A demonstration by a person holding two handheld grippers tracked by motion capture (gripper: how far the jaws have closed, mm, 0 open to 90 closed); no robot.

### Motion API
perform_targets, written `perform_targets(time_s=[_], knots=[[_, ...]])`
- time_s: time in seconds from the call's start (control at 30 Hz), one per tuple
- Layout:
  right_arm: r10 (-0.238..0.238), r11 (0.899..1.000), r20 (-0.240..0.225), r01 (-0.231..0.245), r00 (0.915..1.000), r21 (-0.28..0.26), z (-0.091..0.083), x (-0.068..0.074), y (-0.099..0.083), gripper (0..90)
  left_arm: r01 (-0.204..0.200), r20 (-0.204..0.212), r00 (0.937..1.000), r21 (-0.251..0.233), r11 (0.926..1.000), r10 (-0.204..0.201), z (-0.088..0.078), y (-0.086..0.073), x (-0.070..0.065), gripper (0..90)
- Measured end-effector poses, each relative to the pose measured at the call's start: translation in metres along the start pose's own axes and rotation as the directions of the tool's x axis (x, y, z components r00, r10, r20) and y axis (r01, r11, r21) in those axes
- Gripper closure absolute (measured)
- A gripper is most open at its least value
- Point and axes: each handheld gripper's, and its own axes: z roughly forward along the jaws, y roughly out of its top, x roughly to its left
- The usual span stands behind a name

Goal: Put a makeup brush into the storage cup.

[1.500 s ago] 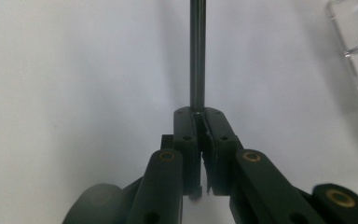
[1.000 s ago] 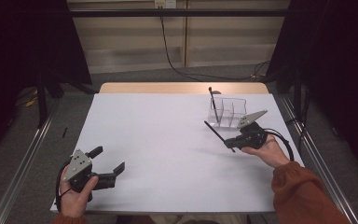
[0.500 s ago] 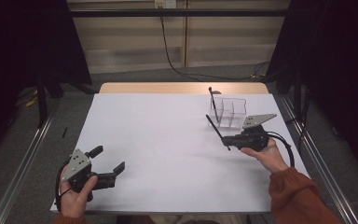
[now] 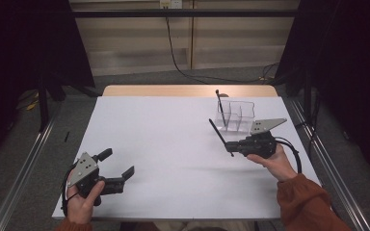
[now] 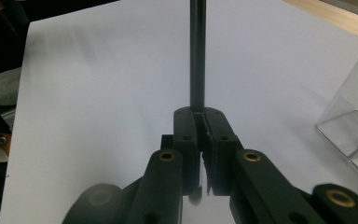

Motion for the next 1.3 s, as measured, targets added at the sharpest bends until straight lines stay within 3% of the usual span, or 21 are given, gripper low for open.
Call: perform_targets(time_s=[0.17,0.5,0.8,1.3], knots=[[-0.033,0.999,-0.013,0.034,0.9994,0.037,0.007,0.005,0.003,84.4,-0.005,-0.001,1.0,-0.012,0.9999,0.005,0.005,0.006,0.0,2.6],[-0.061,0.996,-0.067,0.065,0.9959,0.065,0.025,0.015,0.011,84.3,-0.022,0.047,0.9987,0.016,0.9996,0.022,0.021,0.006,-0.009,2.6],[-0.082,0.993,-0.115,0.092,0.99,0.081,0.032,0.02,0.017,84.3,-0.033,0.079,0.9964,0.011,0.9994,0.032,0.04,0.015,-0.014,2.5],[-0.133,0.978,-0.175,0.157,0.9755,0.136,0.047,0.03,0.033,84.3,-0.092,0.152,0.9845,0.02,0.9956,0.088,0.072,0.032,-0.031,2.7]])
